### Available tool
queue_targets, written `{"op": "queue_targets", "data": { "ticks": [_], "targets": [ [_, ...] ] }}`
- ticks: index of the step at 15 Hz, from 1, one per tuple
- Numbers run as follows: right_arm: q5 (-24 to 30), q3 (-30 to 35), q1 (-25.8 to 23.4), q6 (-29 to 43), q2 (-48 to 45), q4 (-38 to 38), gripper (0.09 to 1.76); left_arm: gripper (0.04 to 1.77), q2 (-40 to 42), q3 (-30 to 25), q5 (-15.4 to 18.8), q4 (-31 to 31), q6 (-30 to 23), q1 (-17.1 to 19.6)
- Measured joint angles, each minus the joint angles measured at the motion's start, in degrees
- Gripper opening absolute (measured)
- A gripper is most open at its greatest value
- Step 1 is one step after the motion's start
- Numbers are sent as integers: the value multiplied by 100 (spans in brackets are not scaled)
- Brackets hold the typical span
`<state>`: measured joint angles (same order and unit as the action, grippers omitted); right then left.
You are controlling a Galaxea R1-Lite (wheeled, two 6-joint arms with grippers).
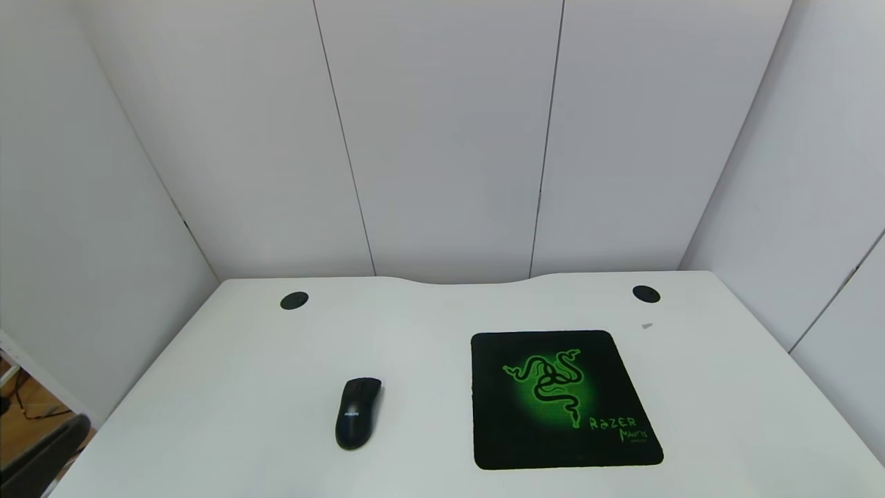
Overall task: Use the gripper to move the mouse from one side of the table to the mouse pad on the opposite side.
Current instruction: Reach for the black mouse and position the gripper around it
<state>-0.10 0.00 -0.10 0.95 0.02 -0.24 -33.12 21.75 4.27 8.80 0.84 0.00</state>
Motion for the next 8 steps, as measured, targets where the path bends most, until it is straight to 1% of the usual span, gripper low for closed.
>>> {"op": "queue_targets", "data": {
  "ticks": [5, 6, 8],
  "targets": [
    [0, 0, 0, 2, 0, 2, 171, 172, -1224, 622, -88, -76, -30, 0],
    [0, 0, 0, 2, 0, 0, 171, 172, -1436, 752, -132, -183, -35, 0],
    [2, 0, 0, 2, 0, 2, 171, 172, -1822, 1118, -165, -642, -155, -18]
  ]
}}
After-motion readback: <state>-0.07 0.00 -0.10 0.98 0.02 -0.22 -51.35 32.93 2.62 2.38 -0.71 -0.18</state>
